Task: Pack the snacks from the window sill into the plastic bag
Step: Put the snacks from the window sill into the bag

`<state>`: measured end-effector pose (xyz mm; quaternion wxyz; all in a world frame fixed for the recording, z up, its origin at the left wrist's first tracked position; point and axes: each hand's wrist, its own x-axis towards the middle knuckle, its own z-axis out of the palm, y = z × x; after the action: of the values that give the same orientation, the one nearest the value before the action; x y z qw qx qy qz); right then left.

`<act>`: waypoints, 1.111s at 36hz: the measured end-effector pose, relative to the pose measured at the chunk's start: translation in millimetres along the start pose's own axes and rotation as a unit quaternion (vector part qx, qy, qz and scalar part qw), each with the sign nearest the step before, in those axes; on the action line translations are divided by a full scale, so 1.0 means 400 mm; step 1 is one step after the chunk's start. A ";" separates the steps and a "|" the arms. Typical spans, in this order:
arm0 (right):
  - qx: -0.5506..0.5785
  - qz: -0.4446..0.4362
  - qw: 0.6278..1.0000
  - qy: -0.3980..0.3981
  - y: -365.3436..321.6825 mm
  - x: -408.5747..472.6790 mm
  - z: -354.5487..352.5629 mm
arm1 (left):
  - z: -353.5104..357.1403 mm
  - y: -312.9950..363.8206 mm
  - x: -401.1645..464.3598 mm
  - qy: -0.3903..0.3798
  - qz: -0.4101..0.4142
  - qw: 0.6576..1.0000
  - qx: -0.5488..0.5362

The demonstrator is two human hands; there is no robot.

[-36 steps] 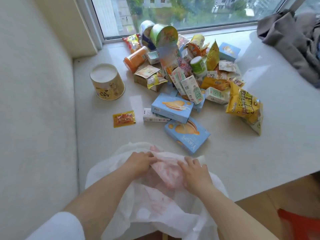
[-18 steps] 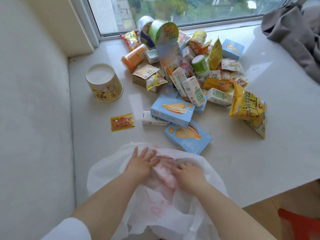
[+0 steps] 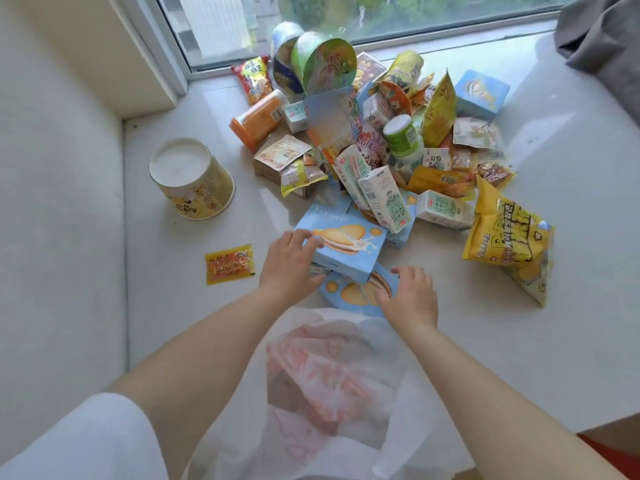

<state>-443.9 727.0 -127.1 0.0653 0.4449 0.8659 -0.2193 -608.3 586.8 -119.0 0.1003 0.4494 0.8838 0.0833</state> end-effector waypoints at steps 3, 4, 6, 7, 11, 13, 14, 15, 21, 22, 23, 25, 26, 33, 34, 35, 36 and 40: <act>-0.072 0.043 0.992 -0.092 0.012 0.037 -0.004 | -0.008 0.009 0.073 -0.079 0.055 0.995 0.029; -0.080 0.051 0.989 -0.117 0.014 0.045 -0.002 | -0.009 0.013 0.099 -0.107 0.068 0.991 0.039; -0.088 0.061 0.982 -0.154 0.017 0.056 0.003 | -0.008 0.020 0.147 -0.154 0.084 0.983 0.056; -0.093 0.066 0.979 -0.170 0.019 0.061 0.007 | -0.005 0.023 0.170 -0.171 0.091 0.979 0.066; -0.094 0.083 0.968 -0.219 0.026 0.081 0.012 | 0.010 0.027 0.249 -0.243 0.136 0.953 0.121; -0.084 0.087 0.965 -0.234 0.029 0.094 0.013 | 0.018 0.026 0.278 -0.280 0.152 0.937 0.142; -0.081 0.089 0.964 -0.239 0.031 0.099 0.014 | 0.023 0.025 0.288 -0.295 0.155 0.931 0.149; -0.078 0.091 0.963 -0.242 0.032 0.104 0.015 | 0.028 0.023 0.294 -0.305 0.156 0.927 0.153; -0.059 0.108 0.958 -0.259 0.034 0.128 0.026 | 0.041 0.015 0.292 -0.271 0.181 0.933 0.151; -0.056 0.110 0.957 -0.262 0.035 0.133 0.027 | 0.038 0.017 0.289 -0.261 0.185 0.935 0.151; -0.050 0.115 0.956 -0.264 0.036 0.138 0.027 | 0.036 0.019 0.286 -0.251 0.188 0.938 0.150; -0.042 0.121 0.953 -0.273 0.040 0.148 0.027 | 0.030 0.023 0.278 -0.231 0.192 0.942 0.152; -0.043 0.118 0.952 -0.279 0.040 0.151 0.025 | 0.026 0.024 0.273 -0.220 0.193 0.944 0.153; 0.120 0.099 0.943 -0.295 0.058 0.158 -0.012 | -0.027 0.024 0.215 -0.135 0.141 0.972 0.129; 0.142 0.095 0.944 -0.282 0.060 0.154 -0.019 | -0.042 0.020 0.204 -0.113 0.126 0.979 0.113; 0.154 0.090 0.947 -0.266 0.062 0.149 -0.025 | -0.057 0.018 0.192 -0.088 0.109 0.986 0.091; 0.158 0.084 0.953 -0.244 0.063 0.143 -0.032 | -0.074 0.016 0.179 -0.065 0.091 0.991 0.069; 0.158 0.066 0.976 -0.135 0.054 0.108 -0.066 | -0.140 0.034 0.117 -0.010 0.032 0.999 -0.042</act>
<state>-450.1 781.8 -123.6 0.1249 0.4717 0.7726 -0.4062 -638.9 629.4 -66.5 0.1252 0.4738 0.8635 0.1192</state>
